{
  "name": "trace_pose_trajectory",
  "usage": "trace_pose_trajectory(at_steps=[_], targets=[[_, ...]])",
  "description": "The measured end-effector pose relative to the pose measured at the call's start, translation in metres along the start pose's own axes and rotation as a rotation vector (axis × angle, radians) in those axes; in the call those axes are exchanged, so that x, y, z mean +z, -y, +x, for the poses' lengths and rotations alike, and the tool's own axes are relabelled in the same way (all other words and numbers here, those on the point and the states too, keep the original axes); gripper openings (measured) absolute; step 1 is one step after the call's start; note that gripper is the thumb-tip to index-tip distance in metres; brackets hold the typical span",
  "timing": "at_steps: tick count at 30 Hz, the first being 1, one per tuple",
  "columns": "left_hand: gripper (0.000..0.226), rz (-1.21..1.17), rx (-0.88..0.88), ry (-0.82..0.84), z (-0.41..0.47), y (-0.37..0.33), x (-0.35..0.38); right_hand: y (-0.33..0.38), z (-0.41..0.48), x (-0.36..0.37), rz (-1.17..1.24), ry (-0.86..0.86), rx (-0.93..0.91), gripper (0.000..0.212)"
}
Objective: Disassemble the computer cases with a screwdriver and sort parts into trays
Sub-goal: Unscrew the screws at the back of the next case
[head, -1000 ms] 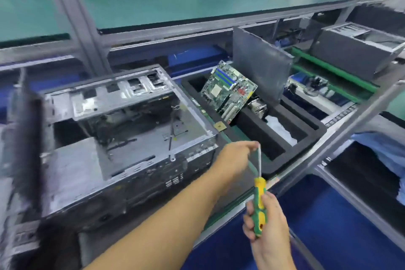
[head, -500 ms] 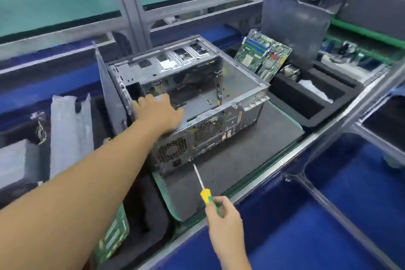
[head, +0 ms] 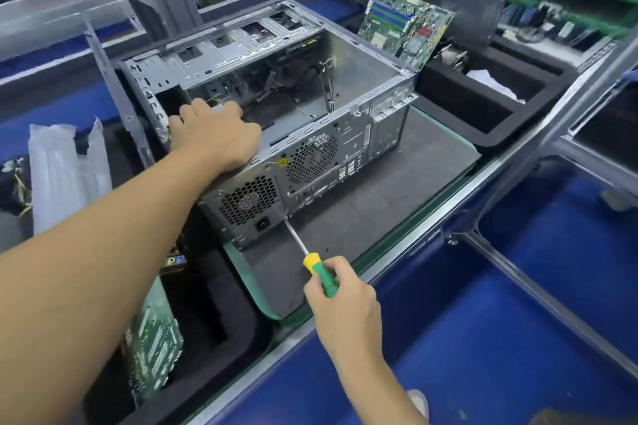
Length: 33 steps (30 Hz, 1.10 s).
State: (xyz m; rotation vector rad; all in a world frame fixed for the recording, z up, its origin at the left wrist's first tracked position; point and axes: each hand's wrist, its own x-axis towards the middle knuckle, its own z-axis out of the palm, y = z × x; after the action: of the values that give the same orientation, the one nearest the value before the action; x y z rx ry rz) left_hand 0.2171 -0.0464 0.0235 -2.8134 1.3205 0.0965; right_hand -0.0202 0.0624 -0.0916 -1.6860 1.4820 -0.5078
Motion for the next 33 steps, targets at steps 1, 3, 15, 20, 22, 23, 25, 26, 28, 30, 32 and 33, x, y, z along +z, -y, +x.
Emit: trace_pose_trajectory(at_steps=[1,3,15,20,22,23,25,26,28,30,32,33], targets=[[0.057,0.003,0.0,-0.002,0.0,0.0,0.0,0.0,0.0,0.001,-0.009,-0.006,-0.003,0.01],[0.057,0.009,-0.001,-0.009,0.0,0.0,0.001,0.002,0.0,0.002,-0.009,-0.002,-0.001,0.011],[0.056,0.007,0.012,-0.037,-0.002,-0.001,0.0,-0.006,0.004,0.001,0.011,0.003,-0.007,0.007],[0.055,0.01,0.014,-0.03,-0.001,0.0,-0.001,-0.008,0.003,0.002,0.029,0.0,-0.023,0.007],[0.055,0.008,0.018,-0.03,-0.001,0.0,-0.001,-0.008,0.004,0.002,0.03,-0.002,-0.03,0.007],[0.054,0.005,0.019,-0.03,-0.001,0.0,0.0,-0.008,0.005,0.002,0.031,-0.004,-0.033,0.007],[0.054,0.004,0.019,-0.03,-0.002,0.0,0.0,-0.009,0.005,0.003,0.023,-0.006,-0.039,0.009],[0.054,0.005,0.018,-0.031,-0.002,0.0,0.0,-0.009,0.005,0.003,0.015,-0.011,-0.044,0.009],[0.054,0.003,0.015,-0.029,-0.003,0.0,-0.001,-0.009,0.006,0.004,-0.055,-0.04,-0.088,0.012],[0.054,-0.001,0.017,-0.03,-0.004,-0.001,-0.001,-0.012,0.007,0.001,-0.17,-0.07,-0.189,0.011],[0.052,0.0,0.014,-0.034,-0.004,-0.001,-0.001,-0.016,0.01,-0.003,-0.168,-0.045,-0.25,0.007],[0.051,0.0,0.015,-0.034,-0.005,-0.001,-0.002,-0.017,0.011,-0.006,-0.138,-0.018,-0.262,0.006]])
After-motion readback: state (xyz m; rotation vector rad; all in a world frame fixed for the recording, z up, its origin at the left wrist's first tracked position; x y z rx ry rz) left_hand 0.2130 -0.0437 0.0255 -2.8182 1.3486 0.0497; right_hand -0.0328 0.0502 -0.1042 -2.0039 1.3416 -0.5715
